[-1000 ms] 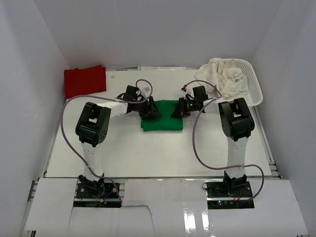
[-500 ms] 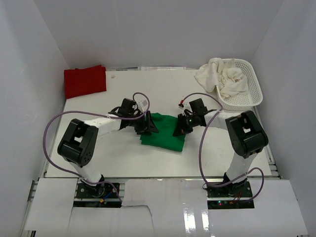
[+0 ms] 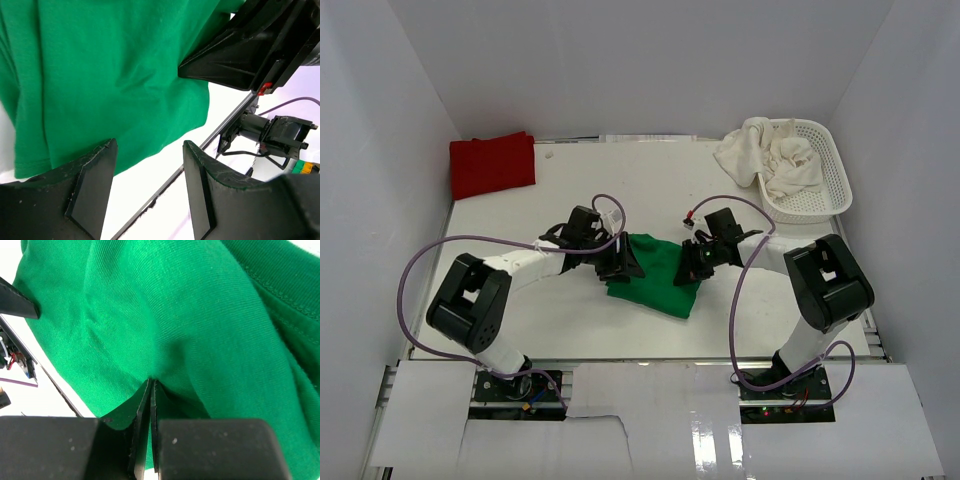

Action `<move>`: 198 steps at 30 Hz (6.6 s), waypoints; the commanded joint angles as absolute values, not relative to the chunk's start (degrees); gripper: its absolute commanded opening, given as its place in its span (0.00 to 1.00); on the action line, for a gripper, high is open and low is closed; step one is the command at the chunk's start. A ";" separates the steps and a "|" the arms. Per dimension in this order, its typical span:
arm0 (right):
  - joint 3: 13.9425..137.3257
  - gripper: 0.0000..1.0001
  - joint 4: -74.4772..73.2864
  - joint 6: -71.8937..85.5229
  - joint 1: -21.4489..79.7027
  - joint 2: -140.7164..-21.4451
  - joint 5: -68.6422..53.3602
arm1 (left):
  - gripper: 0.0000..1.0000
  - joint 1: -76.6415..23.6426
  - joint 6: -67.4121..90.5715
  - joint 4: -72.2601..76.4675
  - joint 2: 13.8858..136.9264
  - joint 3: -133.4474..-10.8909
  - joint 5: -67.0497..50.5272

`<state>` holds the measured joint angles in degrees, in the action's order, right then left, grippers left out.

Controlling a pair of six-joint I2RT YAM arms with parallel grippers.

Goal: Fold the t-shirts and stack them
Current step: Smooth out wrinkles on the folded tshirt

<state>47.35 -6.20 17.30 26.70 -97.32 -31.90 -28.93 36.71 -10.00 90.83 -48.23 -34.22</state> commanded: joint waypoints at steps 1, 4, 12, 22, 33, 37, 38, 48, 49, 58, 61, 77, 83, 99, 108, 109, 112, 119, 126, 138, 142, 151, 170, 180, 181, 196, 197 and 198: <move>48.60 0.08 -8.35 15.21 26.98 -98.00 -29.79 | 0.65 -29.79 37.44 -8.97 88.77 -47.37 -33.31; 49.74 0.08 -8.44 15.12 26.98 -98.61 -29.79 | 0.65 -30.06 37.53 -8.53 89.38 -47.02 -32.87; 53.52 0.08 -9.67 14.24 26.98 -100.72 -28.83 | 0.65 -30.67 37.97 -6.16 91.40 -44.30 -31.90; 56.68 0.09 -9.58 13.97 26.98 -104.23 -28.74 | 0.65 -31.46 39.11 -3.16 92.99 -41.49 -31.90; 61.26 0.08 -10.28 13.80 27.07 -107.58 -29.00 | 0.65 -31.82 39.90 -2.90 92.73 -41.84 -31.47; 61.35 0.08 -11.25 13.27 27.07 -106.61 -28.57 | 0.65 -31.82 39.55 -3.69 92.55 -42.01 -30.85; 61.09 0.08 -11.60 13.18 27.07 -106.26 -28.39 | 0.65 -31.82 39.38 -3.95 92.29 -42.10 -30.68; 62.13 0.43 -14.85 11.78 27.07 -98.88 -26.98 | 0.65 -31.82 39.03 -10.62 85.79 -48.77 -25.23; 62.66 0.43 -15.46 11.69 27.07 -98.27 -26.72 | 0.65 -31.82 38.68 -12.90 84.82 -50.17 -23.22; 66.00 0.46 -16.79 12.30 26.98 -94.92 -27.41 | 0.68 -31.82 38.41 -16.79 82.26 -59.77 -21.88; 65.66 0.46 -14.25 14.31 26.98 -95.89 -30.65 | 0.67 -31.82 40.42 -10.93 82.53 -56.88 -25.83; 61.61 0.49 -2.90 18.19 26.46 -99.67 -30.67 | 0.66 -31.55 39.29 1.41 88.15 -52.54 -19.95; 62.49 0.44 -0.97 18.81 25.40 -102.12 -32.78 | 0.66 -29.45 42.79 6.32 92.46 -54.14 -23.81; 65.47 0.08 11.86 28.83 25.22 -109.69 -40.61 | 0.66 -29.09 47.55 12.83 101.42 -59.85 -28.04; 66.27 0.08 12.04 28.74 24.70 -111.53 -39.11 | 0.48 -27.51 48.34 12.92 104.41 -59.24 -29.88; 66.18 0.08 11.87 28.65 24.70 -111.53 -39.02 | 0.44 -27.07 48.25 12.92 104.50 -58.98 -29.80; 66.18 0.08 11.43 28.04 24.26 -111.62 -38.76 | 0.29 -25.40 47.99 12.83 104.85 -58.71 -30.58; 66.00 0.08 11.25 27.33 23.91 -112.06 -38.23 | 0.28 -24.26 47.20 12.48 104.50 -58.71 -31.29; 65.83 0.08 11.34 27.16 23.82 -112.68 -38.23 | 0.10 -24.17 47.46 12.39 105.91 -58.98 -33.31; 65.65 0.08 12.04 26.98 23.73 -114.61 -37.62 | 0.10 -24.52 46.76 12.22 104.06 -55.98 -36.91; 65.74 0.08 12.04 26.63 23.73 -115.14 -37.00 | 0.10 -25.75 44.31 11.17 106.17 -58.09 -36.74; 65.66 0.08 13.09 25.66 23.64 -116.80 -35.86 | 0.10 -27.15 38.41 4.50 109.78 -63.71 -27.52; 62.14 0.08 16.35 25.75 23.64 -116.54 -36.30 | 0.10 -27.69 31.03 -9.05 106.28 -67.68 1.20; 62.31 0.08 16.00 25.58 23.64 -116.54 -36.04 | 0.10 -26.46 30.50 -16.16 102.23 -65.40 11.47; 62.31 0.08 16.00 25.58 23.64 -116.46 -35.95 | 0.10 -26.46 30.67 -16.69 101.43 -65.13 13.60; 62.05 0.08 15.73 25.40 23.64 -116.37 -36.21 | 0.14 -25.75 31.29 -13.54 91.84 -63.54 2.58; 62.22 0.08 15.65 25.40 23.64 -116.37 -36.21 | 0.14 -25.75 31.72 -13.19 92.80 -63.72 -4.06; 62.23 0.08 15.64 25.31 23.64 -116.37 -36.30 | 0.14 -25.58 32.34 -12.23 93.33 -63.89 -6.74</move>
<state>62.43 15.57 26.59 23.97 -116.40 -36.62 -25.63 31.22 -15.27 94.63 -63.99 6.13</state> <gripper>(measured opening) 0.078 0.133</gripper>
